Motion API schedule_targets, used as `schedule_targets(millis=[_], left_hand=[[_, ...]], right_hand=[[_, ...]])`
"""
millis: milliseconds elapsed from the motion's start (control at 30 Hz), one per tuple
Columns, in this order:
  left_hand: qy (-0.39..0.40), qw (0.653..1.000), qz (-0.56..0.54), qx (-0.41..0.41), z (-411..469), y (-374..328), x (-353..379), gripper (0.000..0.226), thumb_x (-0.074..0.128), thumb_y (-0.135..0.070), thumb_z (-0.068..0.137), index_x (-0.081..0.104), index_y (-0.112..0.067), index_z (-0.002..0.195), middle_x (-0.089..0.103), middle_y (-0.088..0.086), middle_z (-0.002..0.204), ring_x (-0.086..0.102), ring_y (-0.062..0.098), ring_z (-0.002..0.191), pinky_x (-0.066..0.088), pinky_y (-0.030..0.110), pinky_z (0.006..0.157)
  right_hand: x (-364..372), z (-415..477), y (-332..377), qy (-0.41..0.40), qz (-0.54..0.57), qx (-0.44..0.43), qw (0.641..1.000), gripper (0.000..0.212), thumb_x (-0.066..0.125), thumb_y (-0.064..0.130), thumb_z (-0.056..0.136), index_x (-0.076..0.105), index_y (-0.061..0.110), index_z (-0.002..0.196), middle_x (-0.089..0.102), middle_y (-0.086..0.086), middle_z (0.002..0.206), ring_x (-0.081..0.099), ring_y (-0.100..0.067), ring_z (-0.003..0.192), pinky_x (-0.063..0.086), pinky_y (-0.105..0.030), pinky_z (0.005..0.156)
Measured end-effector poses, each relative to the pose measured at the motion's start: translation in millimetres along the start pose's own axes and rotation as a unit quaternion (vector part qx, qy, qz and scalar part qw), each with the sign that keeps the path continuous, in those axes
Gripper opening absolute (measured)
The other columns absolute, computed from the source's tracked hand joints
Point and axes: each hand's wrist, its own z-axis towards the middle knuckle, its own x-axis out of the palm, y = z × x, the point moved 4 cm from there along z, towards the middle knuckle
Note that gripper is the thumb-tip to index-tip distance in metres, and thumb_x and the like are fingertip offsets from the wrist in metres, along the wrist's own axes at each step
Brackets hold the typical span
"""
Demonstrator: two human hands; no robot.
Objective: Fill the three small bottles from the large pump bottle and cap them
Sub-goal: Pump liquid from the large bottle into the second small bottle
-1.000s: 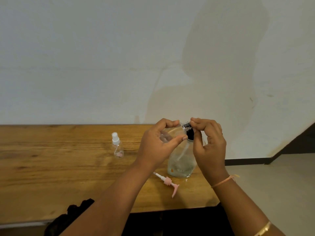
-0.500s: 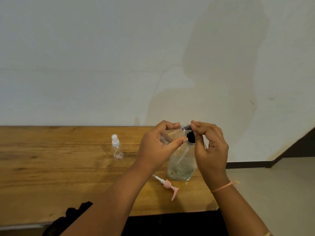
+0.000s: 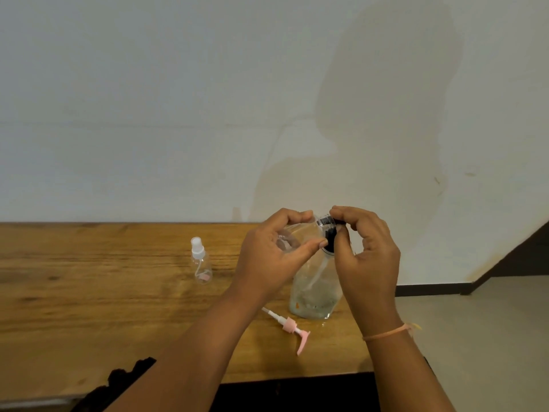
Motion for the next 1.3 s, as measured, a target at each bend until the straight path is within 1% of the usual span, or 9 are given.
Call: schedule_targets(millis=[133, 300, 467, 667, 733, 900, 1067, 1167, 1300], left_hand=[[0.008, 1.0, -0.005, -0.014, 1.3, 3.2, 0.4, 0.03, 0.078, -0.039, 0.067, 0.058, -0.045, 0.089, 0.063, -0.032, 0.106, 0.064, 0.001, 0.079, 0.058, 0.028, 0.069], [0.014, 1.0, -0.013, -0.016, -1.3, 8.2, 0.0, 0.029, 0.081, -0.028, 0.069, 0.059, -0.037, 0.086, 0.064, -0.032, 0.095, 0.064, -0.006, 0.086, 0.05, 0.011, 0.071], [0.014, 1.0, -0.006, 0.001, -2.7, 7.0, -0.8, 0.029, 0.08, -0.032, 0.07, 0.057, -0.04, 0.087, 0.063, -0.031, 0.1, 0.063, -0.004, 0.091, 0.053, 0.016, 0.074], [0.025, 0.999, -0.004, 0.021, -0.3, 2.0, -0.9, 0.026, 0.076, -0.045, 0.07, 0.055, -0.047, 0.085, 0.062, -0.031, 0.103, 0.064, -0.004, 0.095, 0.055, 0.019, 0.077], [0.029, 0.999, -0.023, 0.003, -1.2, 5.4, 1.4, 0.023, 0.072, -0.047, 0.067, 0.054, -0.046, 0.082, 0.062, -0.034, 0.1, 0.065, -0.002, 0.096, 0.056, 0.021, 0.078], [0.036, 0.999, -0.029, 0.0, -4.2, 8.9, 3.4, 0.025, 0.073, -0.039, 0.067, 0.051, -0.035, 0.079, 0.062, -0.029, 0.1, 0.064, -0.006, 0.09, 0.054, 0.016, 0.073], [0.037, 0.999, -0.003, 0.028, -3.0, 3.5, 1.0, 0.029, 0.079, -0.042, 0.069, 0.054, -0.044, 0.085, 0.062, -0.037, 0.1, 0.066, -0.001, 0.081, 0.056, 0.021, 0.07], [0.036, 0.998, 0.012, 0.043, -1.0, -0.6, -1.2, 0.027, 0.074, -0.046, 0.069, 0.055, -0.046, 0.087, 0.06, -0.039, 0.101, 0.066, -0.002, 0.081, 0.057, 0.023, 0.07], [0.029, 0.999, -0.003, 0.021, -1.4, 4.9, 0.1, 0.029, 0.078, -0.05, 0.066, 0.055, -0.047, 0.083, 0.063, -0.034, 0.1, 0.066, -0.001, 0.082, 0.058, 0.027, 0.072]], right_hand=[[-1.1, -4.3, -0.5, 0.001, -0.089, -0.042, 0.995, 0.025, 0.059, 0.0, 0.082, 0.068, 0.004, 0.105, 0.065, -0.001, 0.103, 0.053, -0.013, 0.1, 0.033, 0.0, 0.091], [2.6, -9.4, -5.6, -0.006, -0.09, -0.059, 0.994, 0.026, 0.06, -0.003, 0.08, 0.068, 0.001, 0.104, 0.067, -0.009, 0.101, 0.055, -0.016, 0.097, 0.034, -0.003, 0.091], [-0.8, -9.5, 0.4, -0.006, -0.054, -0.037, 0.998, 0.025, 0.058, -0.002, 0.081, 0.068, 0.003, 0.103, 0.059, 0.005, 0.103, 0.058, -0.021, 0.098, 0.035, -0.003, 0.09], [-2.7, -1.2, 2.1, 0.019, -0.071, -0.048, 0.996, 0.024, 0.058, -0.003, 0.082, 0.069, 0.003, 0.102, 0.058, 0.006, 0.111, 0.053, -0.017, 0.102, 0.038, -0.005, 0.083], [0.2, -4.0, -0.1, 0.009, -0.075, -0.053, 0.996, 0.024, 0.058, -0.004, 0.081, 0.068, 0.003, 0.101, 0.058, 0.007, 0.106, 0.054, -0.018, 0.101, 0.037, -0.004, 0.085], [4.1, -9.7, -8.3, 0.016, -0.07, -0.061, 0.996, 0.025, 0.058, -0.005, 0.08, 0.067, 0.002, 0.102, 0.056, 0.007, 0.107, 0.053, -0.018, 0.101, 0.035, -0.004, 0.09], [-1.1, -9.0, -0.3, -0.002, -0.05, -0.05, 0.997, 0.025, 0.057, -0.006, 0.081, 0.067, 0.002, 0.103, 0.059, 0.004, 0.106, 0.057, -0.021, 0.1, 0.034, -0.003, 0.091], [-1.4, -6.2, 1.2, -0.003, -0.06, -0.053, 0.997, 0.028, 0.059, -0.011, 0.08, 0.067, 0.001, 0.103, 0.059, 0.005, 0.106, 0.059, -0.026, 0.099, 0.033, -0.003, 0.091], [1.8, -10.0, -5.9, -0.006, -0.06, -0.059, 0.996, 0.035, 0.062, -0.015, 0.079, 0.066, 0.006, 0.107, 0.058, 0.007, 0.11, 0.056, -0.018, 0.102, 0.037, -0.007, 0.091]])
